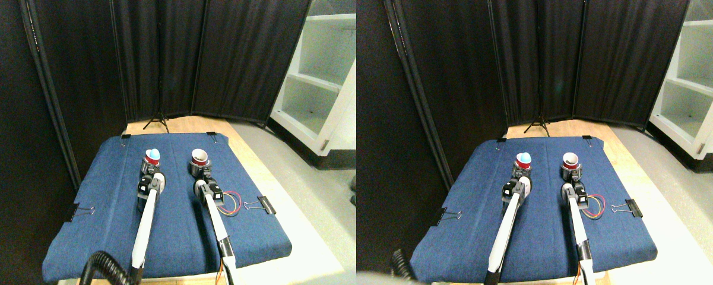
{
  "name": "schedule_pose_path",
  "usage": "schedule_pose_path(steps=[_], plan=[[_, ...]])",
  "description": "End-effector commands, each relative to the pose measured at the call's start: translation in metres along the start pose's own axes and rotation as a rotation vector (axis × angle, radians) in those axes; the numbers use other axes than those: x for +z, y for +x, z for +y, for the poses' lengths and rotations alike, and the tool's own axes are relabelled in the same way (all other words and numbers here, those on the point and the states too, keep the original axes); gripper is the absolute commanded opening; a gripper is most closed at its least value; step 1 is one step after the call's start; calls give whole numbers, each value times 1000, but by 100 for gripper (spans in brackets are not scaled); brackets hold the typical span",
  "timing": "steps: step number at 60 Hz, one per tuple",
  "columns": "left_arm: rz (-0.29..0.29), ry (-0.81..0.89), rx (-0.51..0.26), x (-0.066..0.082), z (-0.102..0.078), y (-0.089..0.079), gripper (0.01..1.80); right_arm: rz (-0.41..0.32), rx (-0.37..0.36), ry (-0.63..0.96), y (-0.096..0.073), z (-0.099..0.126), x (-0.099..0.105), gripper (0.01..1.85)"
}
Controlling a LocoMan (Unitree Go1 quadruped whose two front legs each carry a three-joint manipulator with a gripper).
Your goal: Pour (bimanual)
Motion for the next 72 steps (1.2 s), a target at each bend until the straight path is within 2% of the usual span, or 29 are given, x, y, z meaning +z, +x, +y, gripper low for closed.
schedule_pose_path(steps=[1,5,20,28,43,44,52,55,59,72], plan=[[-24,21,36,0,8,-1,33,30,-37,-29,-4,-5,-2,86],[-25,17,33,0,8,-2,35,27,-38,-14,-8,-4,-2,91],[-28,9,27,-1,7,-5,35,18,-29,-10,-10,-1,1,94],[-49,20,26,-2,5,-5,40,17,-19,-24,-10,1,2,99],[-47,12,28,-2,5,-4,66,41,-22,-32,-8,2,6,115],[-43,10,27,-2,6,-3,74,44,-23,-32,-7,1,6,116],[-29,17,33,-3,7,-4,98,53,-20,-27,-5,0,6,121],[-11,28,33,-3,8,-4,114,64,-19,-21,-4,-1,6,124],[-11,43,26,-3,10,-1,119,65,-18,-22,-4,0,6,125],[-11,53,18,0,9,-3,118,61,-3,-34,-7,1,8,128]])
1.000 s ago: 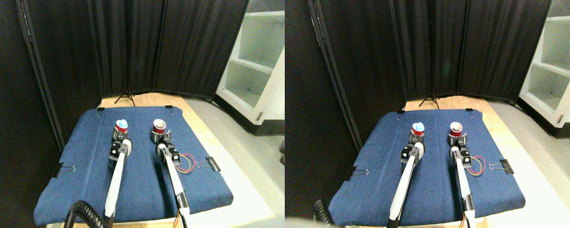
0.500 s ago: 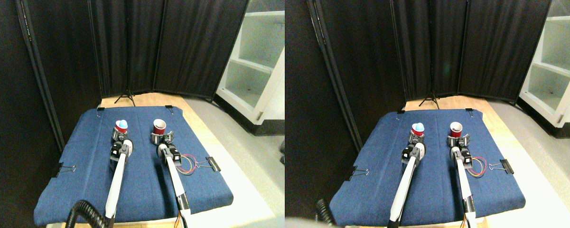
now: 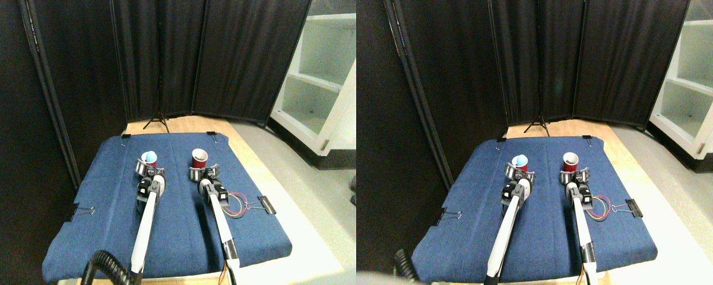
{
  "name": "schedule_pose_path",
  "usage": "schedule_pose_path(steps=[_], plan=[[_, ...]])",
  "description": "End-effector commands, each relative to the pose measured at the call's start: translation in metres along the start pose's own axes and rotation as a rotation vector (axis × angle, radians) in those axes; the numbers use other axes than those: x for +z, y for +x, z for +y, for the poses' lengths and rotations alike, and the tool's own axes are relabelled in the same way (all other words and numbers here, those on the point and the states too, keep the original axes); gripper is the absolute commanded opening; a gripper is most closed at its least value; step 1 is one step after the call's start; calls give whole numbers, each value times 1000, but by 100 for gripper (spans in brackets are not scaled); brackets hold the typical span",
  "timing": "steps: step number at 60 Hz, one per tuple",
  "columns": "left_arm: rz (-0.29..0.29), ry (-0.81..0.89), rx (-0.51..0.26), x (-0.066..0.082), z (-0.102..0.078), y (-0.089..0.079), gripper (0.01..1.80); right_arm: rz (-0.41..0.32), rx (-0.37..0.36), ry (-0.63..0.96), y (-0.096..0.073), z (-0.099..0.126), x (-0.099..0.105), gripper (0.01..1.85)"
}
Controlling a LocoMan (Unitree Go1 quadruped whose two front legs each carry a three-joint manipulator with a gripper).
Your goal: Pour (bimanual)
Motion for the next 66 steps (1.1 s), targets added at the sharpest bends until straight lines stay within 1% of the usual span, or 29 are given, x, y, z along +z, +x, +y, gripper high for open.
schedule_pose_path(steps=[1,3,5,10,13,19,22,25,34,35,43,47,50,52,57,60,65,66], plan=[[8,37,17,-2,6,-1,118,-6,44,7,-2,6,2,128],[6,41,16,-1,6,-2,119,-4,45,7,-3,6,2,129],[11,63,4,0,6,-4,123,11,60,-5,-4,7,3,135],[18,67,-2,1,5,-7,127,18,68,-10,-6,9,3,139],[21,64,-8,2,5,-8,126,20,77,-19,-7,11,3,142],[35,47,-31,3,5,-13,125,21,81,-23,-8,13,2,140],[32,48,-51,3,5,-16,120,25,87,-21,-10,15,1,141],[28,36,-76,4,6,-21,114,13,89,-18,-11,15,1,141],[42,5,-108,8,10,-32,109,3,102,-23,-12,13,1,134],[44,20,-121,10,12,-35,108,6,102,-17,-13,13,2,133],[55,55,-152,14,14,-45,100,15,121,-17,-18,13,2,128],[60,70,-163,15,11,-51,97,14,126,-27,-20,13,1,129],[58,115,-180,16,8,-57,98,19,133,-30,-22,14,1,128],[61,153,-192,17,4,-62,95,23,137,-29,-23,15,1,128],[70,183,-210,18,0,-69,91,28,144,-35,-28,17,0,127],[81,218,-229,19,-5,-75,85,43,166,-57,-32,20,0,123],[91,271,-266,20,-10,-81,81,35,181,-77,-35,23,0,117],[94,284,-275,19,-11,-84,81,30,186,-78,-37,24,0,113]])
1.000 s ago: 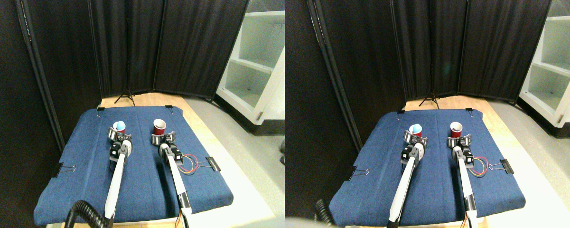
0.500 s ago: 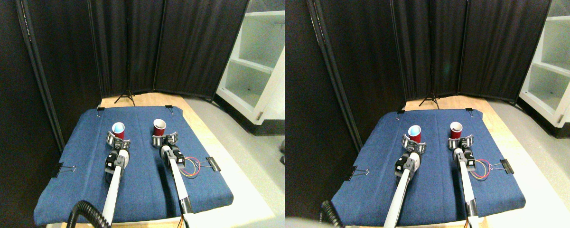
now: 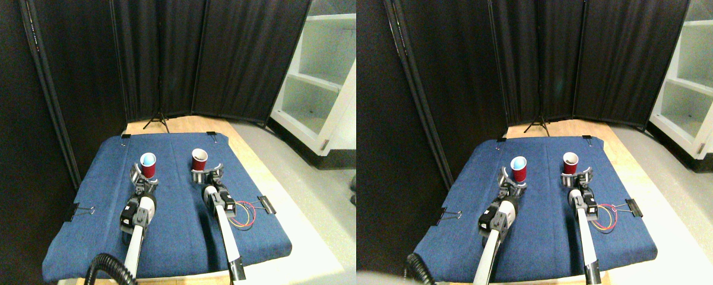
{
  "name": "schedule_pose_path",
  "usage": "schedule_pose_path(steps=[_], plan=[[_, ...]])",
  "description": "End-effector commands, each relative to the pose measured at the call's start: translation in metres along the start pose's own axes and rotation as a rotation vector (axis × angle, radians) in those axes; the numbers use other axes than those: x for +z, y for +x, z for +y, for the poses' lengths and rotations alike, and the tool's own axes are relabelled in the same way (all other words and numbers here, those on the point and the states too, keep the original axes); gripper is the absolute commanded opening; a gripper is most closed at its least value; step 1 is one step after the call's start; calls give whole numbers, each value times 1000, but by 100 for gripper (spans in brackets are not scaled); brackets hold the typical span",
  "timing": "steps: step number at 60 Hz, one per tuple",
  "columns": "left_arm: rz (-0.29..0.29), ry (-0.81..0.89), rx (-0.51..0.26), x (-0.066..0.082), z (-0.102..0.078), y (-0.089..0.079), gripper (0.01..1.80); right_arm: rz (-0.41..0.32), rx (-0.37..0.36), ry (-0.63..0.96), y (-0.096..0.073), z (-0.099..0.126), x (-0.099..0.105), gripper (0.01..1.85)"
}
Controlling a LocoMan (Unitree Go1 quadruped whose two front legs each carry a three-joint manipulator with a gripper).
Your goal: Pour (bimanual)
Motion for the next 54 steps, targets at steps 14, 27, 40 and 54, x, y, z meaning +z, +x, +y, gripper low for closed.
schedule_pose_path(steps=[14,27,40,54], plan=[[54,172,-183,4,-35,-26,72,-66,100,-43,-22,29,-1,83],[63,359,-310,2,-49,-39,65,-134,161,-130,-33,41,-3,35],[38,629,-451,-2,-62,-52,72,-123,206,-177,-43,50,-1,33],[-4,830,-653,-8,-65,-52,108,-109,245,-238,-53,59,3,33]])
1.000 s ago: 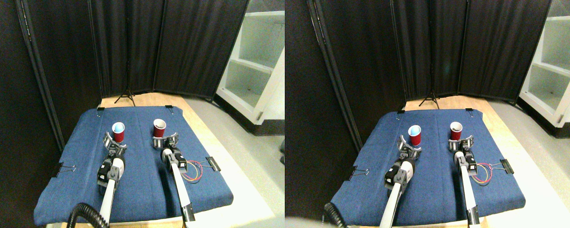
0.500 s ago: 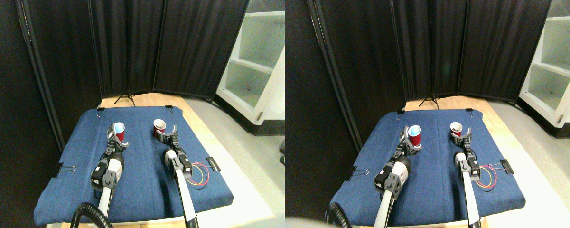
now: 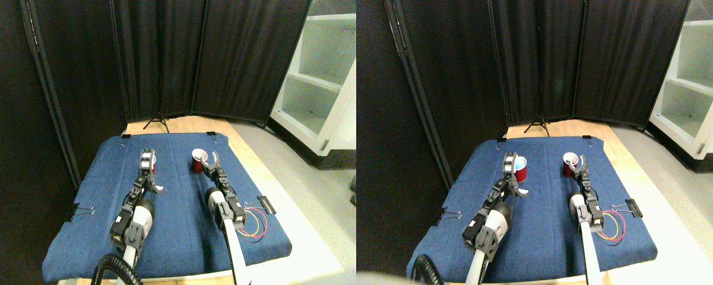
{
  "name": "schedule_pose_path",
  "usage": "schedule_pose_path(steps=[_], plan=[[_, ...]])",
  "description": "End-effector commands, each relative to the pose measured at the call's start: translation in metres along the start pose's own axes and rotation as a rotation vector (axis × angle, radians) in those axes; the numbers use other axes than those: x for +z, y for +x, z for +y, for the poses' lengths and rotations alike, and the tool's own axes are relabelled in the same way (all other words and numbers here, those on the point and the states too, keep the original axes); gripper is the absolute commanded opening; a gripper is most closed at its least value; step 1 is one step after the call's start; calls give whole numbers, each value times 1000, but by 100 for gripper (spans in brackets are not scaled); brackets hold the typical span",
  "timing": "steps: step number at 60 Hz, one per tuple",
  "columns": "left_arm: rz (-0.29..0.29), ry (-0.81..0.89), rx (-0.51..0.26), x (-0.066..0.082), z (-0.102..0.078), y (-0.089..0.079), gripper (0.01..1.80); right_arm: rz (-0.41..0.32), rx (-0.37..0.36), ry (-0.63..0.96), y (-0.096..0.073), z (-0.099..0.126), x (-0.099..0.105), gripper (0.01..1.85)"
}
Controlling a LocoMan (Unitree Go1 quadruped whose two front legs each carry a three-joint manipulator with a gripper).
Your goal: Pour (bimanual)
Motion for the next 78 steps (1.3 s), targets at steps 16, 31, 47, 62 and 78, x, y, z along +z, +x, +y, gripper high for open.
schedule_pose_path(steps=[16,31,47,62,78], plan=[[-100,74,-133,-1,2,11,91,-23,61,1,-3,10,7,33],[-130,206,-212,-2,4,13,87,-18,52,7,0,9,5,33],[-95,328,-260,-2,12,12,101,-21,37,-9,2,8,3,33],[-126,298,-307,-6,16,16,93,-25,25,4,3,7,2,33],[-99,342,-329,-5,14,15,97,-19,30,3,2,7,1,33]])
